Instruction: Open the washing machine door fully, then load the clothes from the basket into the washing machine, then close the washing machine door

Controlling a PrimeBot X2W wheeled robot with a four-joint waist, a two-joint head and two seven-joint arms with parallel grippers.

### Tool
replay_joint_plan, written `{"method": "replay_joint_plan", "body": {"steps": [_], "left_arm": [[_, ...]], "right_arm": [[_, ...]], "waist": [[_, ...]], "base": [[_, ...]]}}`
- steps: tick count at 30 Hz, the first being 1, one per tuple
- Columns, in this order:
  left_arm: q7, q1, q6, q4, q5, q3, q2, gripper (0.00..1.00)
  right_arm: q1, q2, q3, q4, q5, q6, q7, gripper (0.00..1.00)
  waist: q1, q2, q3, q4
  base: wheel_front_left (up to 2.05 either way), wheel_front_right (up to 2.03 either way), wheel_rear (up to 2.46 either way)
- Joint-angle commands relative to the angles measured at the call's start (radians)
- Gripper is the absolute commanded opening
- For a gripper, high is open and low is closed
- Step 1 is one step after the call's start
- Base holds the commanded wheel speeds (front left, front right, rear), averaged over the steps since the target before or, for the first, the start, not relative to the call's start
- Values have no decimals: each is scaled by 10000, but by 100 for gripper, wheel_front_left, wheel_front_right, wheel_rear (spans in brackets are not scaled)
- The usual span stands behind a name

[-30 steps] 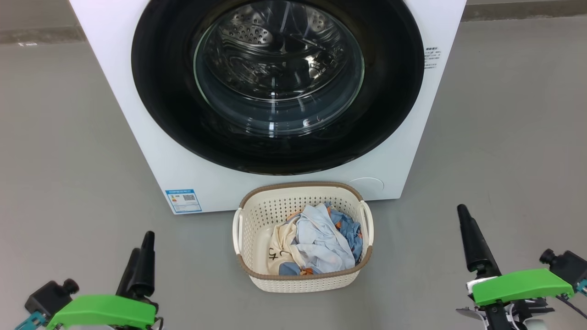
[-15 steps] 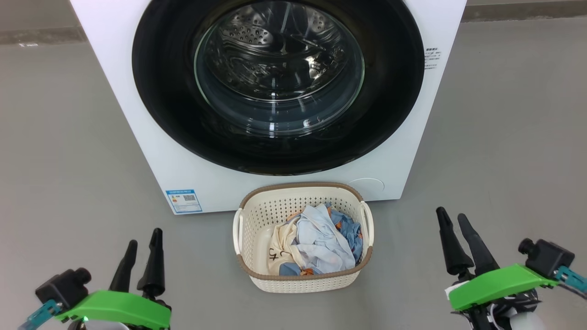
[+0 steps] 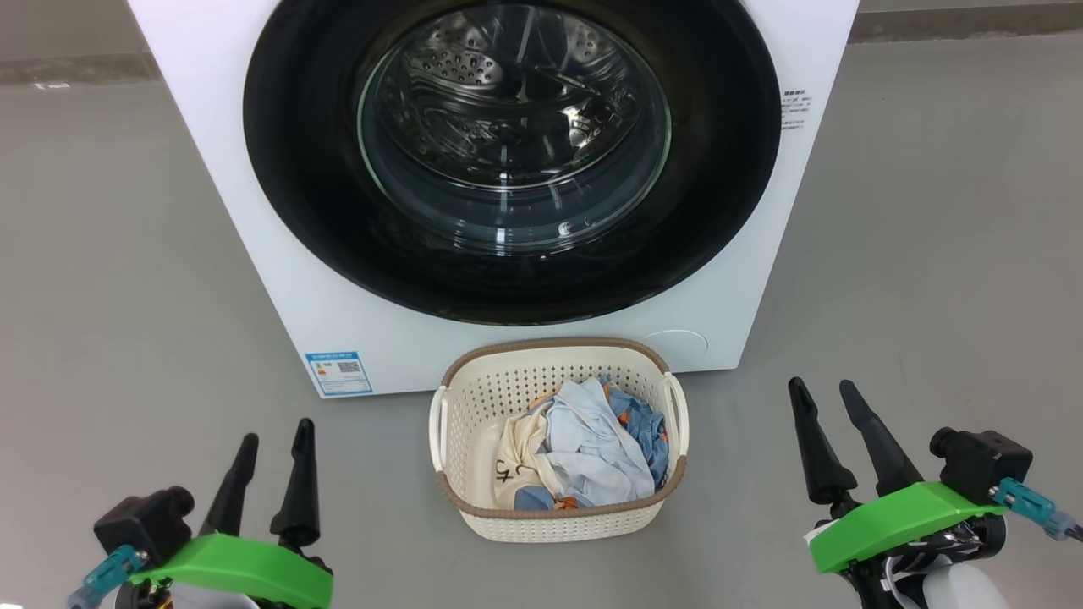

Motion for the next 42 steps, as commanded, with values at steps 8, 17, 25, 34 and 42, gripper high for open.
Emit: {"method": "replay_joint_plan", "body": {"steps": [8,17,25,34,42], "left_arm": [[-392,-614,-55,-111,612,154,75,100],[-657,-716,-65,-76,1323,49,151,100],[-863,-778,-69,-102,1971,-70,218,100],[-1098,-867,-72,-122,2737,-205,286,100],[-1098,-876,-72,-96,2642,-227,343,100]], "right_arm": [[-566,20,217,-230,-1375,13,-351,100],[-667,40,259,-249,-2572,14,-614,100],[-751,57,310,-222,-3425,15,-819,100],[-843,70,353,-217,-4383,16,-1052,100],[-850,87,321,-179,-4322,16,-1052,100]], "waist": [[-1,0,6,12],[-1,0,7,36],[-1,0,-11,36],[-1,0,-5,40],[-1,0,-3,39]], "base": [[0,0,0],[0,0,0],[0,0,0],[0,0,0],[0,0,0]]}}
